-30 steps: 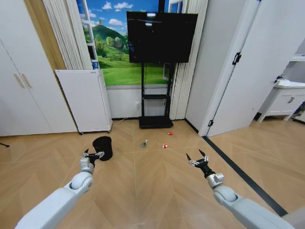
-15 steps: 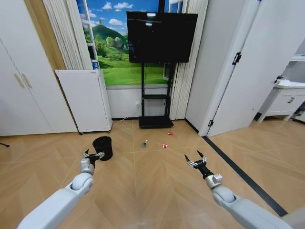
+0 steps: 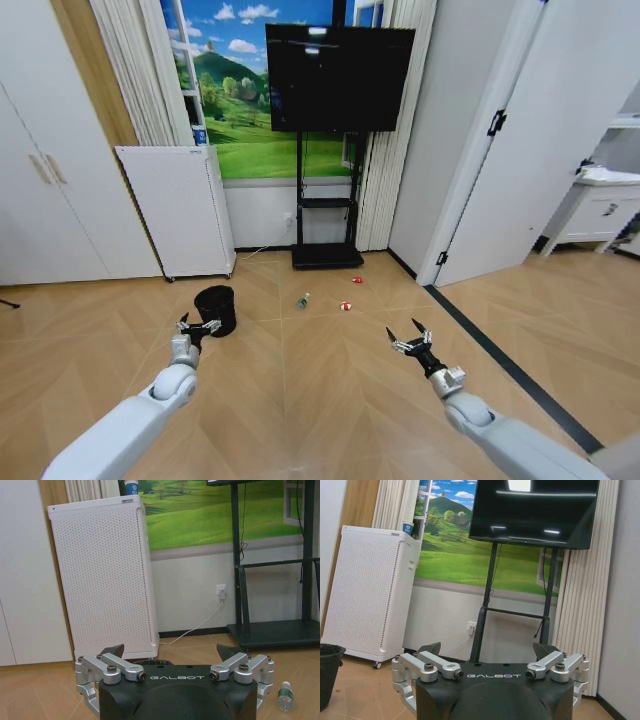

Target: Pick up the trash bin and place the garbage on the floor into it.

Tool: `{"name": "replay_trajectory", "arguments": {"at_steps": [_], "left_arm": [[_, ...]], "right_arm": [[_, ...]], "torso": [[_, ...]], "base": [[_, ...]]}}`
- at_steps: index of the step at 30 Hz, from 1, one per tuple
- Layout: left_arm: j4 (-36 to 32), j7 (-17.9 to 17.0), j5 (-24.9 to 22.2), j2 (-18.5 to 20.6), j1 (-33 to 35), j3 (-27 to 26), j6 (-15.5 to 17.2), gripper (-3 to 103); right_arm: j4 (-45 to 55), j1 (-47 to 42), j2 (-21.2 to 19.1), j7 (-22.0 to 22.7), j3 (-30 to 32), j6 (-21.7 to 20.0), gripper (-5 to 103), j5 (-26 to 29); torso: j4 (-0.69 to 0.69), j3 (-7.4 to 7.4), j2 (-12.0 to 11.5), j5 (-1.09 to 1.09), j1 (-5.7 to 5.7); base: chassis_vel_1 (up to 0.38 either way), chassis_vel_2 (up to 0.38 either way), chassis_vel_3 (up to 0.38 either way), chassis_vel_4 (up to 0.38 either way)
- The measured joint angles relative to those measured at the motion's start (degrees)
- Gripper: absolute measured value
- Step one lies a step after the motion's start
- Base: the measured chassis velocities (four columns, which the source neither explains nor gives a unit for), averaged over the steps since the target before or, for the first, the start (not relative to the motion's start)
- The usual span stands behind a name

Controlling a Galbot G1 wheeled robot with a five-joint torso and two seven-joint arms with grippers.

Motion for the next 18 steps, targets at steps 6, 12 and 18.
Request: {"name": "replay_trajectory", "arguments": {"at_steps": [6,12,18], "left_arm": [[0.4,0.0,0.3,-0.2,0.1,0.0,-0.2,100],[0.7,-0.1,0.4,-1.0,0.0,0.2,-0.2,100],[0.9,-0.3,0.4,-1.6,-0.3,0.5,-0.2,100]], "right_arm": [[-0.5,0.5,0.7,-0.5,-0.8,0.3,100,-0.4],[-0.9,0.7,1.1,-0.7,-1.2,0.5,100,-0.4],[-1.1,0.8,1.0,-0.9,-1.2,0.6,100,-0.4]], "torso": [[0.0,-0.01,0.0,0.0,-0.01],[0.0,0.0,0.0,0.0,0.0],[0.0,0.0,0.0,0.0,0.0]], "base": [[-0.011,0.01,0.007,-0.017],[-0.131,0.129,0.148,-0.141],[-0.224,0.216,0.222,-0.242]]}}
